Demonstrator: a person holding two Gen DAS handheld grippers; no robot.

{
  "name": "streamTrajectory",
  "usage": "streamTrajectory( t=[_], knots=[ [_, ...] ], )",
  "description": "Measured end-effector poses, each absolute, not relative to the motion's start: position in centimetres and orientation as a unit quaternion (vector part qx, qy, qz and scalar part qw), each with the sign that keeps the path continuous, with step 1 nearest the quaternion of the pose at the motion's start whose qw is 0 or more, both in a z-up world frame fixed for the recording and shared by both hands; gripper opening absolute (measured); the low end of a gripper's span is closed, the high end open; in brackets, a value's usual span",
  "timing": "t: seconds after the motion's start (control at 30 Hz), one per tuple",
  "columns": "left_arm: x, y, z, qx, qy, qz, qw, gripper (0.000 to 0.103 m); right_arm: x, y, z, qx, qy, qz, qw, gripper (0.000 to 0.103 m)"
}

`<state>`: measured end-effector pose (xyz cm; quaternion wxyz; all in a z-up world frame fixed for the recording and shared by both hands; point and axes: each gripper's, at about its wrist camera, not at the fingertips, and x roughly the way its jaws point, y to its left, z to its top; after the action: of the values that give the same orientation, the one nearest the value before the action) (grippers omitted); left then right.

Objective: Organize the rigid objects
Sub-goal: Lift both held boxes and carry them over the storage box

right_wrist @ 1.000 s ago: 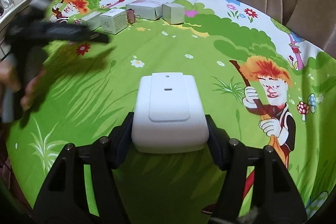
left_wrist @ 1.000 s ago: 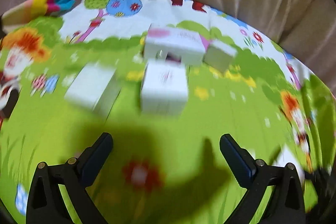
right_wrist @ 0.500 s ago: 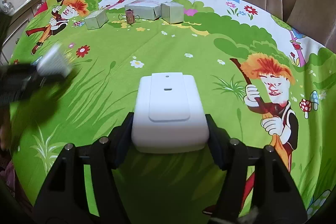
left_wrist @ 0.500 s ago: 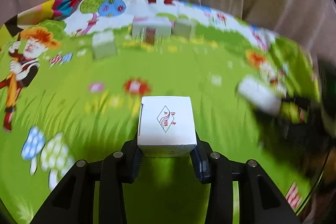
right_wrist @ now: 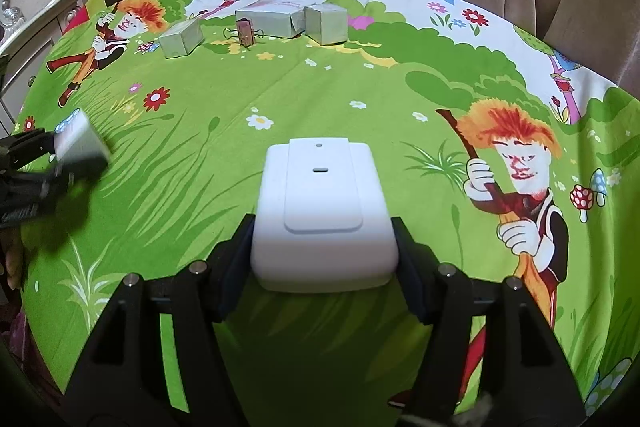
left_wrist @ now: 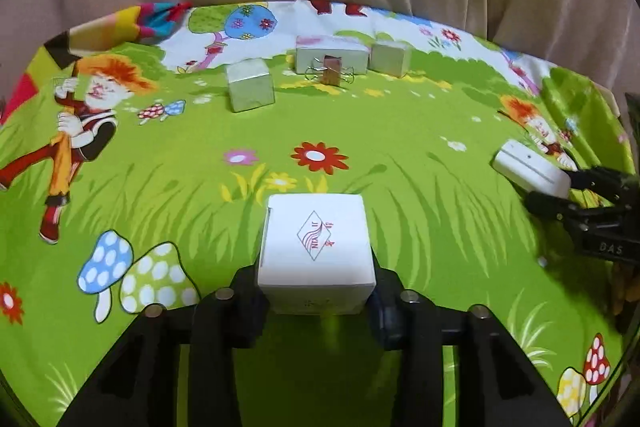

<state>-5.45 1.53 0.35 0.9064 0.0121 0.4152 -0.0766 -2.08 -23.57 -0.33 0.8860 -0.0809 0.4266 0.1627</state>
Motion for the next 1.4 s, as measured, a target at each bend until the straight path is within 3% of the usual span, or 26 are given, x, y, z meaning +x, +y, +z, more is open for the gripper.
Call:
streamTrajectory(
  t=[0.37, 0.53, 0.67, 1.03, 1.4],
  knots=[
    [-6.9, 0.9, 0.6, 0.028, 0.421, -0.065, 0.904, 0.041, -5.1, -23.0, -0.1, -0.048, 0.429, 0.129, 0.893, 0.067],
    [-12.5, -0.2, 1.2, -0.007, 0.426, -0.096, 0.899, 0.041, -12.1, -22.3, 0.3, 0.035, 0.414, 0.175, 0.892, 0.068],
    [-14.6, -0.8, 3.7, 0.024, 0.392, -0.081, 0.916, 0.041, -14.0, -24.1, 1.4, 0.127, 0.401, 0.191, 0.887, 0.068],
    [-17.5, -0.8, 14.1, 0.028, 0.261, -0.066, 0.963, 0.041, -18.3, -26.1, 11.5, 0.171, 0.203, 0.188, 0.946, 0.068],
    [-20.9, -1.5, 19.4, 0.033, 0.185, -0.070, 0.980, 0.041, -23.6, -24.8, 19.6, 0.123, 0.051, 0.167, 0.977, 0.068]
  ],
)
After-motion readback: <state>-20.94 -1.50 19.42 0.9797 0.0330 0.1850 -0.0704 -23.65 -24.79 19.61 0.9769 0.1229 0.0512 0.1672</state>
